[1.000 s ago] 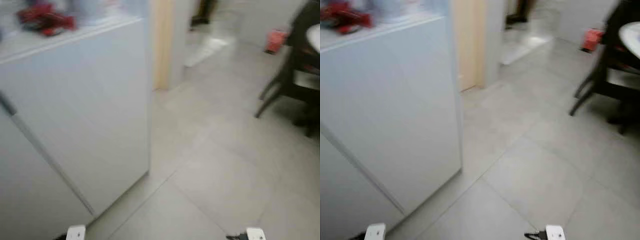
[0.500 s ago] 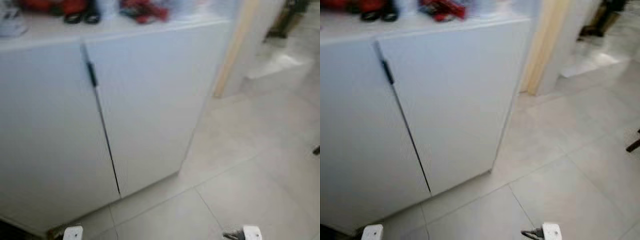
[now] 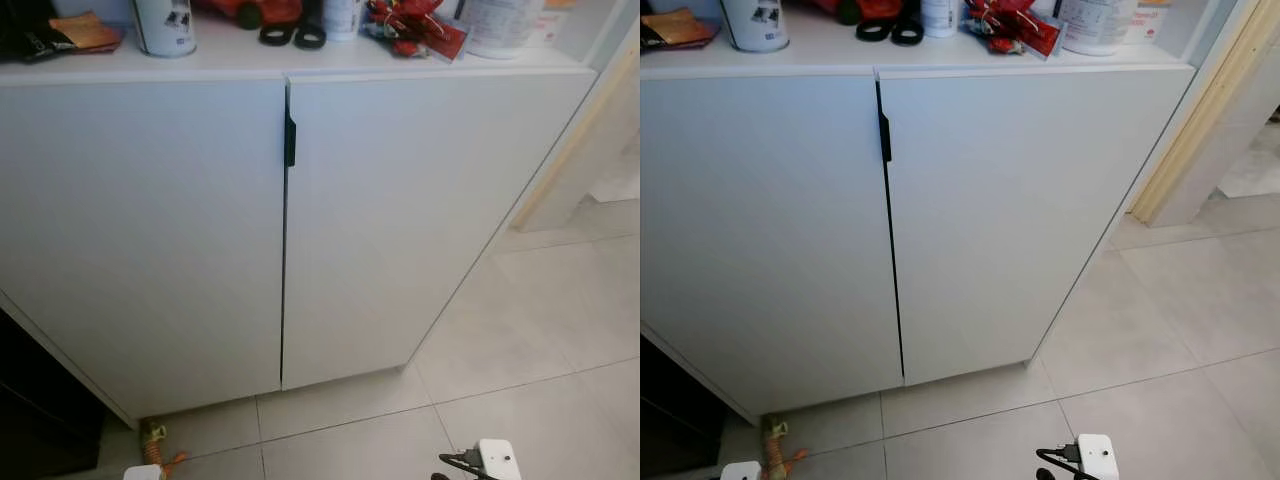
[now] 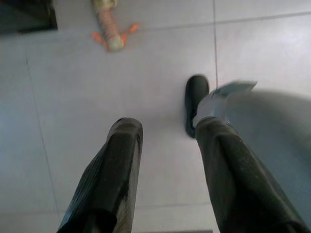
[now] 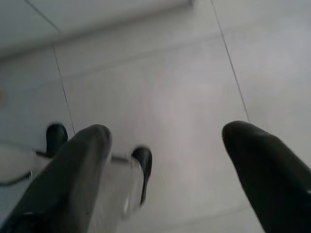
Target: Restocking fridge
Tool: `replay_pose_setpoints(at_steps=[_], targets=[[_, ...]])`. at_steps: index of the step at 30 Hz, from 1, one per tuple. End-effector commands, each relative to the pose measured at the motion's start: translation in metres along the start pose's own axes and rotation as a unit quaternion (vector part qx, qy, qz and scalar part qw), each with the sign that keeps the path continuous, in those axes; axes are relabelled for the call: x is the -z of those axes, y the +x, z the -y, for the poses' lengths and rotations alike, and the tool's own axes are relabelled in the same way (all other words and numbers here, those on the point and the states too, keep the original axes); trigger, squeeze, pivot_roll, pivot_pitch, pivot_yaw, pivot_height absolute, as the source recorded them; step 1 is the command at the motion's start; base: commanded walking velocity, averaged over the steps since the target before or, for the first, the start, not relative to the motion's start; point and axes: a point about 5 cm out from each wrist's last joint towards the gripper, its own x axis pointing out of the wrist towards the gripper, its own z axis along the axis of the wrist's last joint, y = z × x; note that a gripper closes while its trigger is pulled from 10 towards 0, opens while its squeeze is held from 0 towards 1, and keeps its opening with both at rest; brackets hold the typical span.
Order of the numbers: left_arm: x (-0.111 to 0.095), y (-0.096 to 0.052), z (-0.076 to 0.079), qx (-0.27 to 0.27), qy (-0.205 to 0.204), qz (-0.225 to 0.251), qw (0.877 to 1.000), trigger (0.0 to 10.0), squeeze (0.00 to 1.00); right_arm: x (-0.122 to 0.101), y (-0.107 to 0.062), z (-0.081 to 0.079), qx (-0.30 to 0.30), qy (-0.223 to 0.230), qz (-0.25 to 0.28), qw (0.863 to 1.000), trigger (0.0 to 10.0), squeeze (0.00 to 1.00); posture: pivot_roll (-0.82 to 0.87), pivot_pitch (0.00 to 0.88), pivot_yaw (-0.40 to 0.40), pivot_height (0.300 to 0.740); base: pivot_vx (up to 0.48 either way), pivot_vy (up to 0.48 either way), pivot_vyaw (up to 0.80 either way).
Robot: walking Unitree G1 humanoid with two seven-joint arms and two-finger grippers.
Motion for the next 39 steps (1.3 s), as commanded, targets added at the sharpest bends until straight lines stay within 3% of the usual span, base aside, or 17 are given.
replay_pose_setpoints(at_steps=[1,19,20,21,22,25,39], targets=[[0.0066,-0.0006,0.0035,0.007,0.006,-0.012,1.000,10.0,0.00,0.0065,-0.0037,0.0062,0.008,0.008,-0.008,1.000,0.0,0.00,-0.04,0.050,-0.080,0.740,0.000,0.000,0.00],[0.0067,-0.0007,0.0028,0.006,0.006,-0.012,1.000,10.0,0.00,0.0052,-0.0038,0.0060,0.011,0.014,0.005,1.000,0.0,0.00,-0.04,0.052,-0.079,0.740,0.000,0.000,0.00],[0.0068,-0.0007,0.0028,0.006,0.005,-0.012,1.000,10.0,0.00,0.0055,-0.0038,0.0062,0.012,0.012,0.002,1.000,4.4,0.00,-0.04,0.052,-0.079,0.740,0.000,0.000,0.00],[0.0068,-0.0007,0.0028,0.006,0.005,-0.012,1.000,10.0,0.00,0.0055,-0.0038,0.0062,0.012,0.012,0.002,1.000,4.4,0.00,-0.04,0.052,-0.079,0.740,0.000,0.000,0.00],[0.0067,-0.0007,0.0028,0.006,0.006,-0.012,1.000,10.0,0.00,0.0058,-0.0038,0.0065,0.014,0.009,-0.001,1.000,10.0,0.00,-0.04,0.053,-0.079,0.740,0.000,0.000,0.00],[0.0067,-0.0006,0.0029,0.007,0.006,-0.012,1.000,10.0,0.00,0.0055,-0.0038,0.0067,0.013,-0.001,-0.004,1.000,10.0,0.00,-0.04,0.053,-0.079,0.740,0.000,0.000,0.00],[0.0065,-0.0006,0.0026,0.006,0.005,-0.013,1.000,10.0,0.00,0.0051,-0.0036,0.0064,0.012,-0.002,-0.002,1.000,10.0,0.00,-0.04,0.055,-0.079,0.740,0.000,0.000,0.80]])
